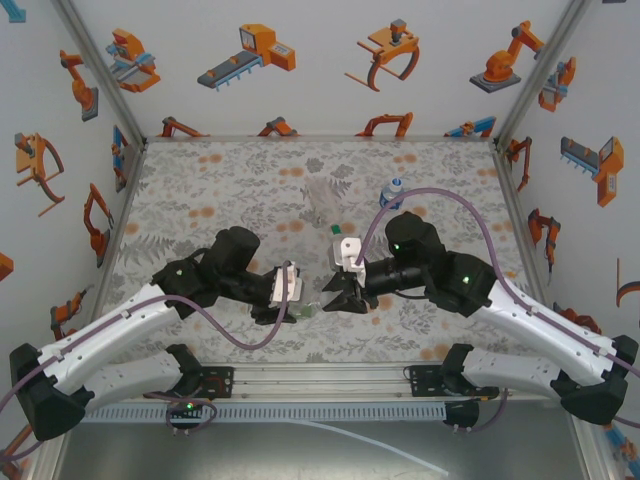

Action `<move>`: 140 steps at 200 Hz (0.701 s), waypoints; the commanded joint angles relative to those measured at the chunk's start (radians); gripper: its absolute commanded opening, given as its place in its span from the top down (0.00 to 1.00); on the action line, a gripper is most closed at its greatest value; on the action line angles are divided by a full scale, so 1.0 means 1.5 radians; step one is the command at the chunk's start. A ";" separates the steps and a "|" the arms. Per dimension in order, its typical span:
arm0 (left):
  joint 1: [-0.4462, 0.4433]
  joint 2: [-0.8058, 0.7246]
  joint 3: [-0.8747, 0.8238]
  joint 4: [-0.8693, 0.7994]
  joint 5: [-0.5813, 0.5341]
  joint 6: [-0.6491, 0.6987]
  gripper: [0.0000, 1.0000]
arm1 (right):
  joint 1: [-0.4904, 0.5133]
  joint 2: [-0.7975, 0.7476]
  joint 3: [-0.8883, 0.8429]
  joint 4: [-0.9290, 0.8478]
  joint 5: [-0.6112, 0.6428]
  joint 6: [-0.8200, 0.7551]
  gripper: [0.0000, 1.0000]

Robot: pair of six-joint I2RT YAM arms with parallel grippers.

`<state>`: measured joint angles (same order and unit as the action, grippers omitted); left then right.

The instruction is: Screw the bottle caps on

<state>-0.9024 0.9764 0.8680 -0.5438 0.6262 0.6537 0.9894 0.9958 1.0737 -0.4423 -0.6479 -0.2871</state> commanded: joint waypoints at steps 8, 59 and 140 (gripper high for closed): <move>-0.001 -0.012 0.009 0.078 0.028 -0.036 1.00 | 0.003 0.011 0.012 -0.019 -0.025 0.006 1.00; 0.004 -0.009 0.006 0.066 0.024 -0.037 1.00 | 0.002 -0.006 0.012 -0.023 0.084 0.021 1.00; 0.100 -0.083 -0.125 0.179 -0.050 -0.191 1.00 | -0.086 -0.010 -0.031 -0.044 0.370 0.206 1.00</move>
<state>-0.8013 0.9092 0.7399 -0.3847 0.5823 0.4866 0.9260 0.9737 1.0687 -0.4915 -0.2314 -0.1215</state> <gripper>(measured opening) 0.522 0.352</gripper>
